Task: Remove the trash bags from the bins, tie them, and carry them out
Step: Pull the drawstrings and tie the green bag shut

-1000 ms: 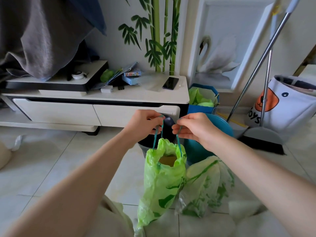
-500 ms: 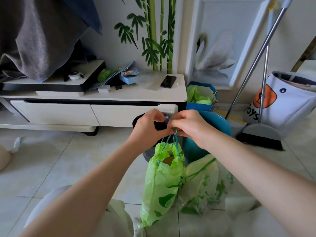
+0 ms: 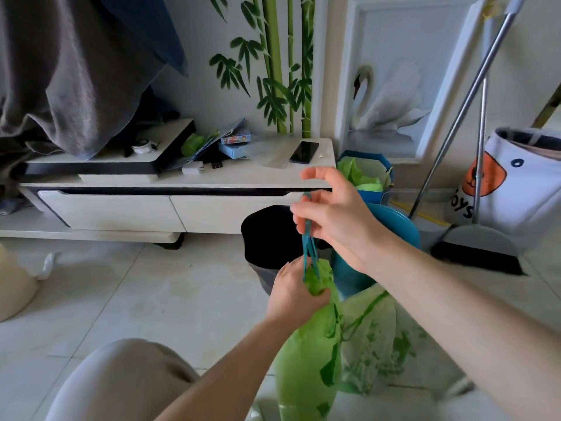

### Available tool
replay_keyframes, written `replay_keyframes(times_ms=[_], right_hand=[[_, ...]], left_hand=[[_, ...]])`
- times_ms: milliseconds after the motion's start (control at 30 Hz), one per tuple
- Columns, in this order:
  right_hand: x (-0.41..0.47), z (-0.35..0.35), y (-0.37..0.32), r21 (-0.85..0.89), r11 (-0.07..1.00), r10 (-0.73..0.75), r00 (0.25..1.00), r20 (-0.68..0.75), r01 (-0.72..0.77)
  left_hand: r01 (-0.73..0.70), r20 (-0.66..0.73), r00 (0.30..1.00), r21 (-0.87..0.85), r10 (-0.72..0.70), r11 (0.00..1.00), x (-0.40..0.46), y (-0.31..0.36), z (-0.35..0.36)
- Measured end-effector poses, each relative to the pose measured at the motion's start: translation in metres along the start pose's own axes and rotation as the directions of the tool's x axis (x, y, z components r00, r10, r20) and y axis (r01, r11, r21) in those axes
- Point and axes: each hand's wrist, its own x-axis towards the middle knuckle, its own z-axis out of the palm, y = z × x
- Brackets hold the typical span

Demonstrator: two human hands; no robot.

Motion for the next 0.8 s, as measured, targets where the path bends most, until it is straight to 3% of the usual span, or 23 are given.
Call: replay_keyframes(times_ms=[133,333,433,600,800], right_hand=[[-0.002,-0.006,-0.010,-0.033,0.995,-0.096,0.995,-0.018,0.095],[-0.008,-0.011,-0.008,-0.440,0.864,-0.290,0.956,-0.035,0.246],[-0.003,-0.015,-0.004,-0.446,0.874,-0.244,0.968,-0.063,0.191],[-0.001,-0.016,0.001,-0.447,0.882,-0.173,0.985,-0.020,0.146],[-0.003,-0.018,-0.006,-0.405,0.899,-0.202,0.979,-0.040,0.169]], left_hand=[[0.077,-0.047,0.996,-0.082,-0.081,0.994,0.005,-0.007,0.007],[0.145,0.026,0.989,-0.030,-0.144,0.989,0.005,-0.025,0.015],[0.161,0.029,0.987,-0.093,-0.159,0.983,0.005,-0.030,0.019],[0.003,-0.009,1.000,-0.178,-0.004,0.984,0.003,-0.021,0.022],[0.149,0.029,0.989,-0.177,-0.146,0.973,0.004,-0.027,0.029]])
